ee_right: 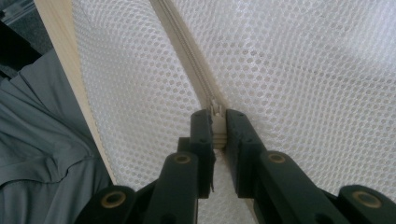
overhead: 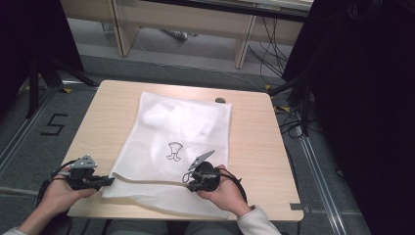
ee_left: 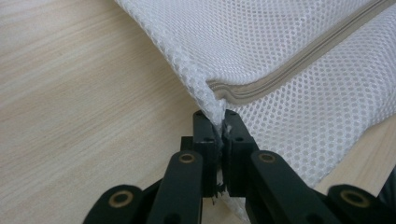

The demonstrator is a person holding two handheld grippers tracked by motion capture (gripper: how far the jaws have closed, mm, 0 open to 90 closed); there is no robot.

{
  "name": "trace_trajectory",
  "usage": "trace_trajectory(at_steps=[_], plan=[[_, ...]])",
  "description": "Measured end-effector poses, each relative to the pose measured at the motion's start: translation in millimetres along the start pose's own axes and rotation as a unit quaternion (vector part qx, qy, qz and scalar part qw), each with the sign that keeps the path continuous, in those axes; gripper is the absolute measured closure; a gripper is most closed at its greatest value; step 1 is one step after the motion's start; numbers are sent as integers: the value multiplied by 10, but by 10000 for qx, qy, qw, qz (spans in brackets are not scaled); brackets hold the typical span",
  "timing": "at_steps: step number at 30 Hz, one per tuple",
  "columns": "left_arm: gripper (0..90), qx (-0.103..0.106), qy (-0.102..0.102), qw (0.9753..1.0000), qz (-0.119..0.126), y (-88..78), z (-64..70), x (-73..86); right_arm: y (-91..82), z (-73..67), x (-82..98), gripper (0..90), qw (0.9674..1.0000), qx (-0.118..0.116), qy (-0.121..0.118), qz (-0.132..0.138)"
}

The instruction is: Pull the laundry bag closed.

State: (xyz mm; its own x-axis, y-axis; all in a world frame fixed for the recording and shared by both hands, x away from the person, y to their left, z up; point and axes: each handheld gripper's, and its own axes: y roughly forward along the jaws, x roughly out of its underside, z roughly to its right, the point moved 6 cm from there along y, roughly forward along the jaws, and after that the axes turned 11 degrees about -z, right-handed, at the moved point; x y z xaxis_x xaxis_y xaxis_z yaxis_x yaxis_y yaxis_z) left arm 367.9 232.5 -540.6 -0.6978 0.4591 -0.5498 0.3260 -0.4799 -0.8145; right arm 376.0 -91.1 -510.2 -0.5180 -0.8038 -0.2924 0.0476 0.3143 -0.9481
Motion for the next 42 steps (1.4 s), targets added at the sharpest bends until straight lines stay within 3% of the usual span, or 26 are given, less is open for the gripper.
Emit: trace_trajectory(at_steps=[42], plan=[[855, 9, -73, 10000, 0, 6, 7, 2, -47, 54, 138, 823, 10000, 24, 79, -2]])
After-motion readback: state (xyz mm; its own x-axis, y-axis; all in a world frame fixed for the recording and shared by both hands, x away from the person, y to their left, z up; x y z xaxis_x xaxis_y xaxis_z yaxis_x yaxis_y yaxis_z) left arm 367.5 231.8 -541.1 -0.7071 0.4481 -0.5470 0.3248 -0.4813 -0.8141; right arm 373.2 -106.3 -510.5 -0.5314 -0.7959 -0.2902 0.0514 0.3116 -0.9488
